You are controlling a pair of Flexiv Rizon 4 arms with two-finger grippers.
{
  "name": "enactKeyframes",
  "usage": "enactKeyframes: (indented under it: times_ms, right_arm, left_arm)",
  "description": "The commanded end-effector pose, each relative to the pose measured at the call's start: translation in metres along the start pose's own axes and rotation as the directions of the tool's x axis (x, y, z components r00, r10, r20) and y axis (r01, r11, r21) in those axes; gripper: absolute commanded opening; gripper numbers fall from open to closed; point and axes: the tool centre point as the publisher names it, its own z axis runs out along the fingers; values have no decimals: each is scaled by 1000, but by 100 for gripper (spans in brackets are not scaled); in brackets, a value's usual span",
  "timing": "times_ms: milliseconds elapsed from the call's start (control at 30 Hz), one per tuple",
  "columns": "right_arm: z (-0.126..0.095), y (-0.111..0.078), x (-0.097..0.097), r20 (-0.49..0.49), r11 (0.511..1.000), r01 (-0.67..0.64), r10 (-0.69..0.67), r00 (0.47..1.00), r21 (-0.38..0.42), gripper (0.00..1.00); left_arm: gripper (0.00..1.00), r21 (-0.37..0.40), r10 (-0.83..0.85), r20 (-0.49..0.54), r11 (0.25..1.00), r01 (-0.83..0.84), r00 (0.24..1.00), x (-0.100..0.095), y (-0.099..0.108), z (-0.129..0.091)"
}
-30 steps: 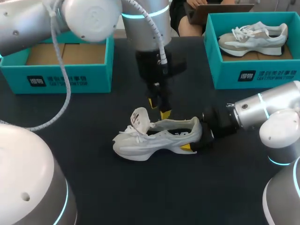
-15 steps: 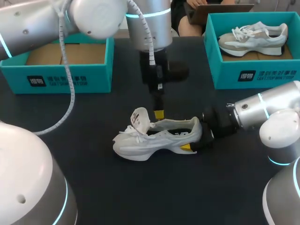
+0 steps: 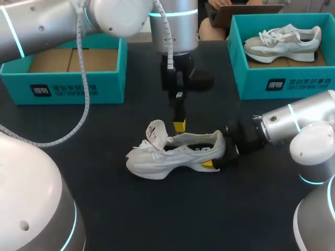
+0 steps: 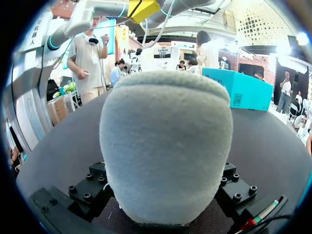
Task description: Take the shoe out of the shoebox, open the shoe tongue, remove and reinsert the insole, then place the shoe into the shoebox
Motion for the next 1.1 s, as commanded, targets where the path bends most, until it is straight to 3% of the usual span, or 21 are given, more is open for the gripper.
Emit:
enactKeyframes:
  times_ms: [33,433,933,1100]
  right_arm:
    - [5,-5,-2,1,1000,-1,1,1000,3,0]
    - [5,-5,-2,1,1000,-1,1,1000,3,0]
    - [5,-5,-2,1,1000,-1,1,1000,3,0]
    - [5,-5,-2,1,1000,-1,1,1000,3,0]
  left_arm:
    - [0,18,-4,-6,1000,4,1000,-14,-1,19]
    - [0,17,-31,46,999,30,998,-47,-6,48]
    - [0,17,-31,46,999,30,998,-47,-6,48]
    - [0,13,-46,66,999,45,997,-52,-12,59]
